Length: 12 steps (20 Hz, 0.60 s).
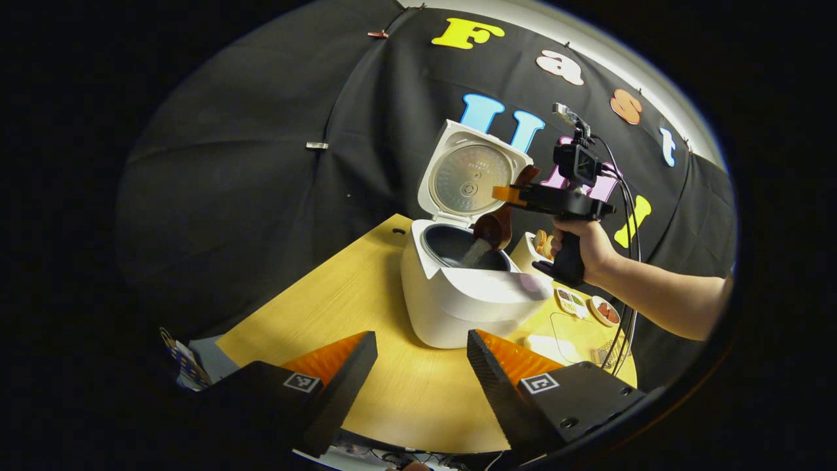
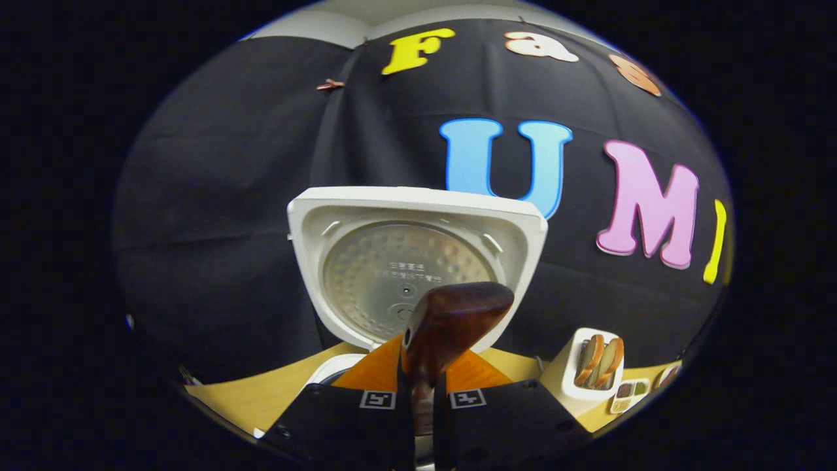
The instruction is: Close the left gripper, press the button to open the rice cooker; take a wooden spoon from the chopstick holder with the right hand, scoop a spoonful of rice and pour it into the rice cooker, then put the wooden spoon back into the chopstick holder.
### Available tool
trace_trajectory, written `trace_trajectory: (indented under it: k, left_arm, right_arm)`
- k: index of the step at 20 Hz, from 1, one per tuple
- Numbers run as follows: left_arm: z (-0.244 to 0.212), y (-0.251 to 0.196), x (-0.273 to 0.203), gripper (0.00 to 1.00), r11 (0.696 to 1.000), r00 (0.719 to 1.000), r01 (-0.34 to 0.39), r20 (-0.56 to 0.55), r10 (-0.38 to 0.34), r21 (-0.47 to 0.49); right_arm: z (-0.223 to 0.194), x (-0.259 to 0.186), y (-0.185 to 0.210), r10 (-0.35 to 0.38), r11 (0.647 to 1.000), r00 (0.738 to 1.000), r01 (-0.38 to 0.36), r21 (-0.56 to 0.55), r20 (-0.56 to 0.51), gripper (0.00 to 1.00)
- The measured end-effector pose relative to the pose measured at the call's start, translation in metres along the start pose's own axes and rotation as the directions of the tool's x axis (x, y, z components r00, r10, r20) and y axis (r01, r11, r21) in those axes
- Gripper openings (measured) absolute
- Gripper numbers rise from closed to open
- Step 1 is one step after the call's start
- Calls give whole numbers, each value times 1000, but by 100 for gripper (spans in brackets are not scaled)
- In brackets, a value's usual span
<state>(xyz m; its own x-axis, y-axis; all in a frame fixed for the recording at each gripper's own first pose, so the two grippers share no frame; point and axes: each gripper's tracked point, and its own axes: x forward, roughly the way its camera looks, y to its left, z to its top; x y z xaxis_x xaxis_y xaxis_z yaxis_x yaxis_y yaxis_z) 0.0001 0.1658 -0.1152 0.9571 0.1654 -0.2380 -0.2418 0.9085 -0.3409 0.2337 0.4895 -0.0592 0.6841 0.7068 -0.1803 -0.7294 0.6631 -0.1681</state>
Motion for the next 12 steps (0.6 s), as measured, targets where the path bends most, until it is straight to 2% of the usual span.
trace_trajectory:
  k: [1,3,7,9,12]
  left_arm:
    - [0,-1,0,98,1000,1000,-3,1,3,2]
    - [0,-3,0,95,1000,1000,-5,1,5,7]
    - [0,-9,-4,96,1000,1000,-8,12,7,25]
    - [2,-13,-6,96,999,1000,-16,27,14,48]
    - [0,-21,-9,97,997,999,-19,35,16,78]
  right_arm:
    - [-3,0,6,19,999,1000,-19,-44,1,15]
    - [-8,-1,20,51,993,999,-51,-111,-2,15]
    - [-13,-4,29,74,985,997,-74,-154,-6,15]
    - [-10,-8,28,77,988,997,-77,-135,-3,15]
    - [-1,-23,22,80,996,997,-79,-47,2,15]
